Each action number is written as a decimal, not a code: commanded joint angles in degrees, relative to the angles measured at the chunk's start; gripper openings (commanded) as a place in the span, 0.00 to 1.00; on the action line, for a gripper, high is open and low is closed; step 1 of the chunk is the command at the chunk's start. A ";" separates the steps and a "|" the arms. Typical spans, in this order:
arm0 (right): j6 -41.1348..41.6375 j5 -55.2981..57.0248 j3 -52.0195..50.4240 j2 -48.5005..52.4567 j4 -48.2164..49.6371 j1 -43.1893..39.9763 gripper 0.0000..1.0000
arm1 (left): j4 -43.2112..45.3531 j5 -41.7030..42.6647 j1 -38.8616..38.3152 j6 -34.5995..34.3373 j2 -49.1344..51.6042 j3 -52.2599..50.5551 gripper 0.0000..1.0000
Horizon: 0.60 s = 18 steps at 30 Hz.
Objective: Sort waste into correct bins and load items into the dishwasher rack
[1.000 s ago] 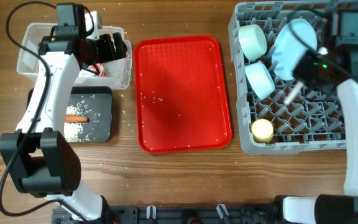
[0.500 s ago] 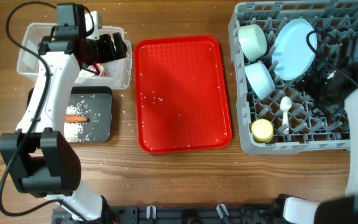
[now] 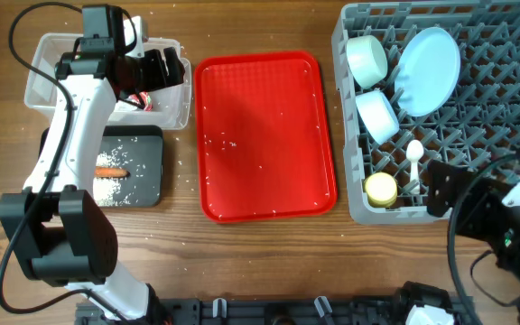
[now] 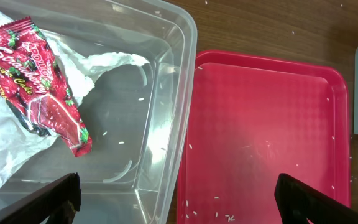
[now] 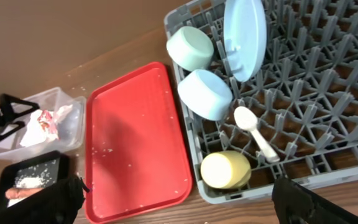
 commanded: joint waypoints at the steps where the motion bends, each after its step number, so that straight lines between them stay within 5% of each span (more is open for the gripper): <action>1: 1.11 -1.62 0.46 0.00 -0.52 0.00 1.00 | -0.02 -0.57 0.02 0.28 0.09 0.28 1.00; 7: -2.91 4.33 -2.25 -1.64 7.37 0.72 1.00 | -0.02 -0.57 0.00 0.28 0.09 0.28 1.00; 11: -4.00 4.42 -20.81 -12.94 29.40 2.14 1.00 | -0.02 -0.57 0.00 0.28 0.09 0.28 1.00; 18: -5.51 4.37 -56.04 -32.02 53.92 5.84 1.00 | -0.02 -0.57 0.00 0.28 0.09 0.28 1.00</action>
